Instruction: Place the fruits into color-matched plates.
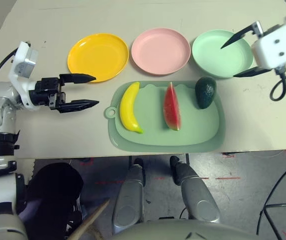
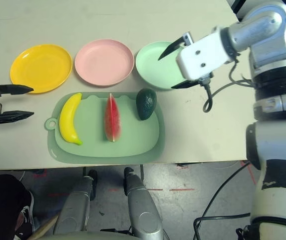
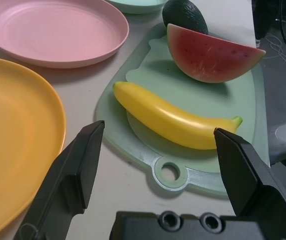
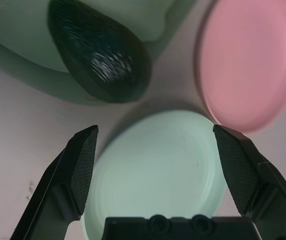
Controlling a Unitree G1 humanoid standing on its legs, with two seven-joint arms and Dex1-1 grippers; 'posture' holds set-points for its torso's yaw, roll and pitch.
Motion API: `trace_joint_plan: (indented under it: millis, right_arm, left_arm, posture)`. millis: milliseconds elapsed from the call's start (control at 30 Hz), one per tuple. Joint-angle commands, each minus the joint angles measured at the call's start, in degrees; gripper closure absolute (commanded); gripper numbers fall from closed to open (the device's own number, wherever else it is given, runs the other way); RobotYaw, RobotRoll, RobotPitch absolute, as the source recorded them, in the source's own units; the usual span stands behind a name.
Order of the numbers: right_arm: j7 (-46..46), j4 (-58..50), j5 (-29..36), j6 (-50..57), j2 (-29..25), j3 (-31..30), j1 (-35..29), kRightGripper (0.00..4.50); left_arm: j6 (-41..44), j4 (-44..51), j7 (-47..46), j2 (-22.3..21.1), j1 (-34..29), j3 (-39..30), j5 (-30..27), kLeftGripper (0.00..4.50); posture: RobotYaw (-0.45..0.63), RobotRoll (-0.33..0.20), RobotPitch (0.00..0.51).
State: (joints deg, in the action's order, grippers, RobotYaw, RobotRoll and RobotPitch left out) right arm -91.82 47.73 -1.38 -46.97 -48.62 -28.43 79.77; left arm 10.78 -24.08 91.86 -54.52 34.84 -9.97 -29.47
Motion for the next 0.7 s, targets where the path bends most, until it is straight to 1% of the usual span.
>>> trace_joint_plan:
  millis: [33, 167, 400, 500, 700]
  right_arm:
    - [-0.7, -1.3, 3.0, -2.7, 0.4, -5.4, 0.1, 0.00]
    - [-0.7, -2.2, 5.0, -4.4, 1.2, -9.6, 0.6, 0.00]
    - [-0.7, 1.3, 4.0, -6.7, 4.1, -11.6, 2.1, 0.00]
    - [-0.7, 2.8, 3.1, -7.5, 5.5, -11.3, 2.0, 0.00]
    - [-0.6, 7.5, -2.0, -8.5, 7.7, -8.3, 2.6, 0.00]
  left_arm:
    - [-1.1, -1.0, 0.6, -1.0, 0.3, 1.4, 0.1, 0.04]
    - [-1.7, -1.3, 0.6, -1.0, 0.8, 2.7, -0.4, 0.04]
    - [-2.3, -1.1, 0.6, -1.3, 1.0, 3.3, -0.7, 0.04]
    - [-2.1, -0.7, 0.6, -1.7, 1.0, 3.3, -1.0, 0.04]
    - [-2.1, 0.2, 0.6, -2.6, 0.3, 3.3, -1.4, 0.04]
  posture:
    - [-0.10, 0.000, 0.345]
    - [-0.10, 0.000, 0.348]
    - [-0.10, 0.000, 0.355]
    - [-0.08, 0.000, 0.361]
    - [-0.07, 0.000, 0.366]
